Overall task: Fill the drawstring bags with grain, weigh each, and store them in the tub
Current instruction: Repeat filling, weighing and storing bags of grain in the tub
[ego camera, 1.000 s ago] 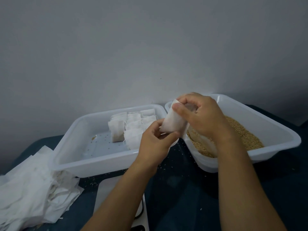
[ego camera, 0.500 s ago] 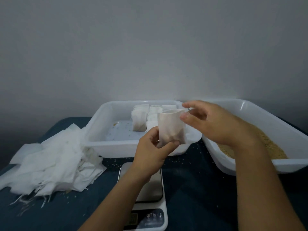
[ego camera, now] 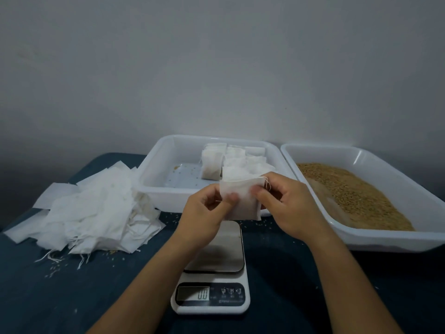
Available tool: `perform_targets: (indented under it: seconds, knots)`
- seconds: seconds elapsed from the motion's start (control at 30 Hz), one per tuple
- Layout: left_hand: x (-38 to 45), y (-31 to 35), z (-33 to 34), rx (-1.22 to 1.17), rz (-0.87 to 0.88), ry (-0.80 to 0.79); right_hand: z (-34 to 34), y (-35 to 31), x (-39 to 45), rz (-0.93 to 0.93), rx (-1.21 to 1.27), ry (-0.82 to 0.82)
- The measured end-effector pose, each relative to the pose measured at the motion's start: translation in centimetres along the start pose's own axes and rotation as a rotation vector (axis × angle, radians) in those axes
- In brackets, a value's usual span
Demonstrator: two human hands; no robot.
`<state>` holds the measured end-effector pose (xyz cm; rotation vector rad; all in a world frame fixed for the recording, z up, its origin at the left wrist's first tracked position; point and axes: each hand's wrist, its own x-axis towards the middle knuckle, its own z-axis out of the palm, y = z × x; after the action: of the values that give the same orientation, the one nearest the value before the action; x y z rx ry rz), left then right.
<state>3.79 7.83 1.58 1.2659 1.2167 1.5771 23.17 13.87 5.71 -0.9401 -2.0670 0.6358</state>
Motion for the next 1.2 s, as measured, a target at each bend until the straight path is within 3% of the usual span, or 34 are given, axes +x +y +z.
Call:
perform_targets:
  seconds: [0.4, 0.63, 0.83, 0.97, 1.13, 1.2]
  knots:
    - [-1.0, -2.1, -3.1, 0.033, -0.023, -0.025, 4.6, 1.9, -2.0, 0.111, 0.239, 0.003]
    - [-0.7, -2.6, -5.8, 0.193, -0.101, -0.056, 6.9, 1.8, -2.7, 0.162, 0.301, -0.074]
    - [-0.5, -3.3, -6.5, 0.446, -0.107, -0.091, 7.6, 2.5, -2.9, 0.111, 0.064, -0.089]
    - [-0.3, -3.8, -6.8, 0.569, -0.073, -0.092, 7.6, 3.3, -2.8, 0.157, 0.031, -0.030]
    - [0.4, -4.8, -7.9, 0.550, -0.102, 0.030, 7.2, 4.9, -2.4, 0.278, 0.018, 0.043]
    - [0.8, -5.5, -8.3, 0.482, -0.163, 0.138, 6.8, 5.6, -2.3, 0.329, 0.000, -0.029]
